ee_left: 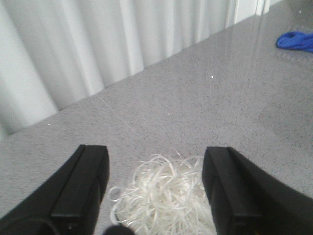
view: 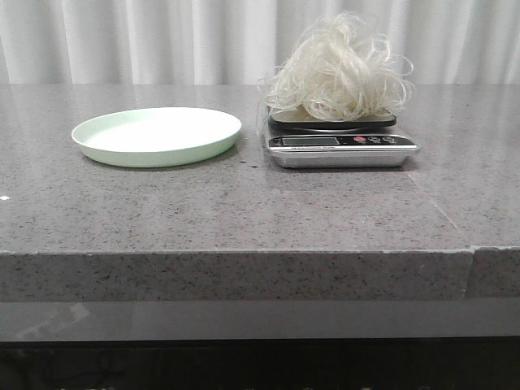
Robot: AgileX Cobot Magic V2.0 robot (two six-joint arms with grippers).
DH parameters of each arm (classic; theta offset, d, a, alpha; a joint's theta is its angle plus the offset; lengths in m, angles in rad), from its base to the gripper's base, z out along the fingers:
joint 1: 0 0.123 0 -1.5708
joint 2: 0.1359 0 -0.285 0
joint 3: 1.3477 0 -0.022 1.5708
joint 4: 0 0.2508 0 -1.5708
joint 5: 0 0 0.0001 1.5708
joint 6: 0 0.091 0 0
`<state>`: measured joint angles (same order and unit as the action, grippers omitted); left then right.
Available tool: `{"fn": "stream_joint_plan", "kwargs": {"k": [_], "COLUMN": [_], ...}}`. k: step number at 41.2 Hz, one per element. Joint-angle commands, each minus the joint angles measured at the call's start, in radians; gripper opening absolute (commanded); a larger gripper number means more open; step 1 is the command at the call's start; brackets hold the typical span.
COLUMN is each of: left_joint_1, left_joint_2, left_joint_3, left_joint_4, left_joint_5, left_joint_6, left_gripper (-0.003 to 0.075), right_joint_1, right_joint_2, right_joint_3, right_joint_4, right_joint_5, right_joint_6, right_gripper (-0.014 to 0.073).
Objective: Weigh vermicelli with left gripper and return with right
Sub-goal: 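Open the left gripper and withdraw it from the scale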
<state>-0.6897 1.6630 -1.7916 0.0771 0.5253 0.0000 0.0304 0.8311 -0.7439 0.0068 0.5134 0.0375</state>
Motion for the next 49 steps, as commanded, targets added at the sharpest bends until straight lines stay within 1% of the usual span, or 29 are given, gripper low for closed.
{"fn": "stream_joint_plan", "kwargs": {"k": [1,12,23,26,35,39,45,49], "left_joint_1": [0.004,0.026,0.053,0.07,0.115,0.115,0.115,0.115], "left_joint_2": [-0.139,-0.384,-0.611,-0.665,-0.842,-0.92,-1.028,-1.081], "left_joint_3": [0.025,0.341,0.618,0.676,0.835,0.888,0.95,0.983], "left_joint_4": [-0.007,-0.007,-0.009,-0.009,-0.017,-0.02,-0.024,-0.024], "left_joint_5": [-0.025,-0.099,-0.104,-0.104,-0.091,-0.055,0.042,0.053], "left_joint_6": [0.0,0.0,-0.008,-0.035,-0.037,-0.037,-0.035,-0.026], "left_gripper": [0.0472,0.0472,0.0472,0.0472,0.0472,0.0472,0.0472,0.0472], "right_joint_1": [-0.005,-0.005,-0.005,-0.005,-0.005,-0.005,-0.003,0.02], "right_joint_2": [-0.002,-0.002,-0.002,-0.002,-0.002,-0.002,-0.002,0.0], "right_joint_3": [-0.03,-0.03,-0.03,-0.03,-0.03,-0.03,-0.03,-0.033], "right_joint_4": [-0.015,-0.015,-0.015,-0.015,-0.015,-0.015,-0.015,-0.015], "right_joint_5": [-0.076,-0.076,-0.074,-0.075,-0.074,-0.073,-0.062,-0.057], "right_joint_6": [-0.004,-0.004,-0.004,-0.004,-0.004,-0.004,-0.005,-0.038], "right_gripper": [0.0545,0.0545,0.0545,0.0545,0.0545,0.0545,0.0545,0.0545]}}
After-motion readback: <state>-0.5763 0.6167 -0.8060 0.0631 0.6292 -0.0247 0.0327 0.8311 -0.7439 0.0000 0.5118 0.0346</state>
